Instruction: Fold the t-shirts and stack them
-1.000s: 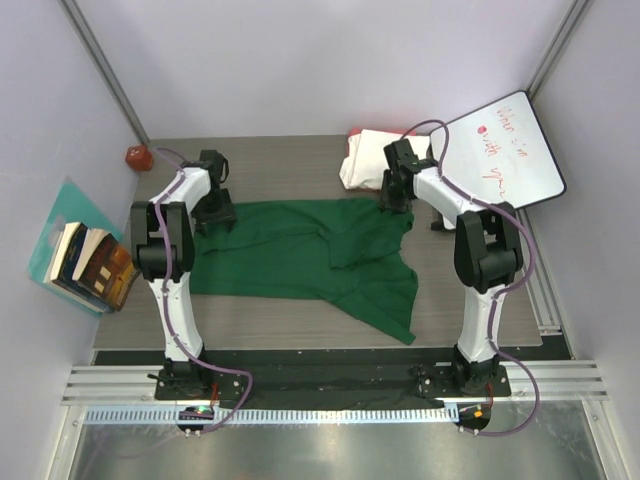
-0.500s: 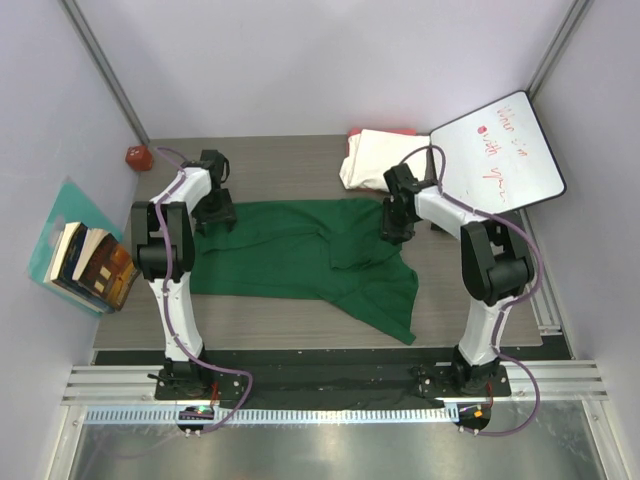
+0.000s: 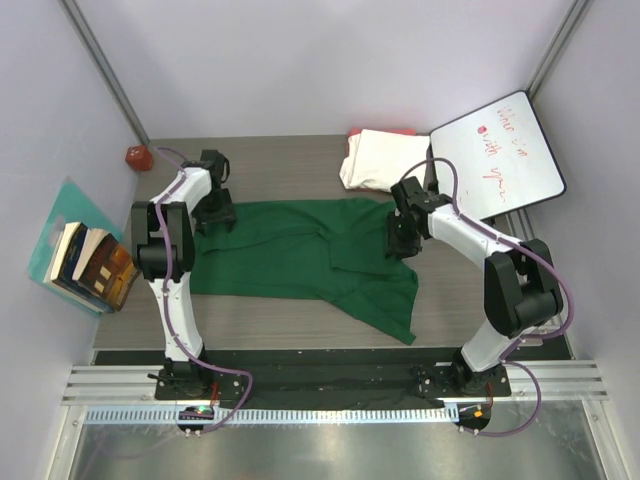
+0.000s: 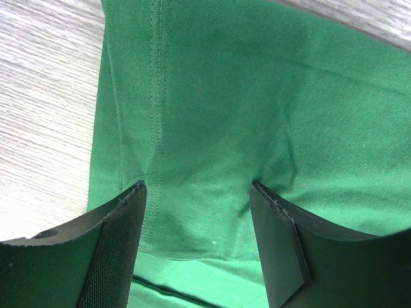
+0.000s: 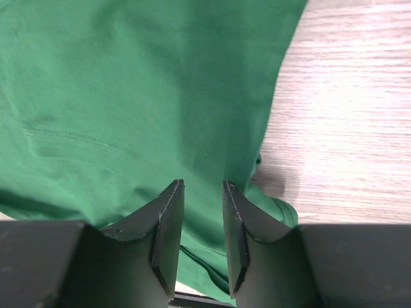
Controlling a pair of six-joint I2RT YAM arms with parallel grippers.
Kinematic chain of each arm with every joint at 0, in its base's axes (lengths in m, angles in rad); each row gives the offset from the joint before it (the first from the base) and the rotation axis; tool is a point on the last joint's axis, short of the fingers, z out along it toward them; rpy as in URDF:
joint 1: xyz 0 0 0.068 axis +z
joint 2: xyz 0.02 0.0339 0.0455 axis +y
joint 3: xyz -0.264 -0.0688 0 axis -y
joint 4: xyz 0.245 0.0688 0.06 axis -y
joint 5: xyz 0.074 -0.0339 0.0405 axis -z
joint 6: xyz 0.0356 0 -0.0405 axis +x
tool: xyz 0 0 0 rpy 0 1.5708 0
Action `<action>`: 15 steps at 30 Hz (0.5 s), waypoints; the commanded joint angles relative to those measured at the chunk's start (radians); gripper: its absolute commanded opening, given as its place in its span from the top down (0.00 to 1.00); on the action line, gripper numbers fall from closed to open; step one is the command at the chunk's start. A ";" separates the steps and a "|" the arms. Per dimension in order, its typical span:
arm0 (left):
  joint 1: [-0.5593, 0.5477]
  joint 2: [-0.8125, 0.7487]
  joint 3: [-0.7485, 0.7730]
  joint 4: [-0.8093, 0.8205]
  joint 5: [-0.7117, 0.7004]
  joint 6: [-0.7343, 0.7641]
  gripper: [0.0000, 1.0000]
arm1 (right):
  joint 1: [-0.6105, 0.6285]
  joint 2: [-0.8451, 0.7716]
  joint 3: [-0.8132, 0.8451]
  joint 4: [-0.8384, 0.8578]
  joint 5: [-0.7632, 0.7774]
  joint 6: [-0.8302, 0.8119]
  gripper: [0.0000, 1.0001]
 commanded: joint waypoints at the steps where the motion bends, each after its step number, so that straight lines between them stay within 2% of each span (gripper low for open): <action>1: -0.015 0.018 -0.025 0.007 -0.004 0.001 0.32 | 0.002 -0.053 0.045 -0.021 0.057 -0.005 0.62; 6: -0.014 -0.027 -0.036 0.022 -0.057 -0.003 0.30 | -0.007 -0.035 0.210 -0.020 0.159 0.003 0.61; 10: -0.014 -0.050 -0.054 0.051 -0.060 -0.002 0.28 | -0.021 0.137 0.335 0.006 0.189 -0.025 0.60; 12: -0.015 -0.025 -0.045 0.045 -0.063 0.000 0.29 | -0.029 0.271 0.407 0.008 0.193 -0.025 0.60; 15: -0.014 -0.008 -0.037 0.025 -0.076 -0.002 0.29 | -0.035 0.414 0.477 0.008 0.180 -0.023 0.64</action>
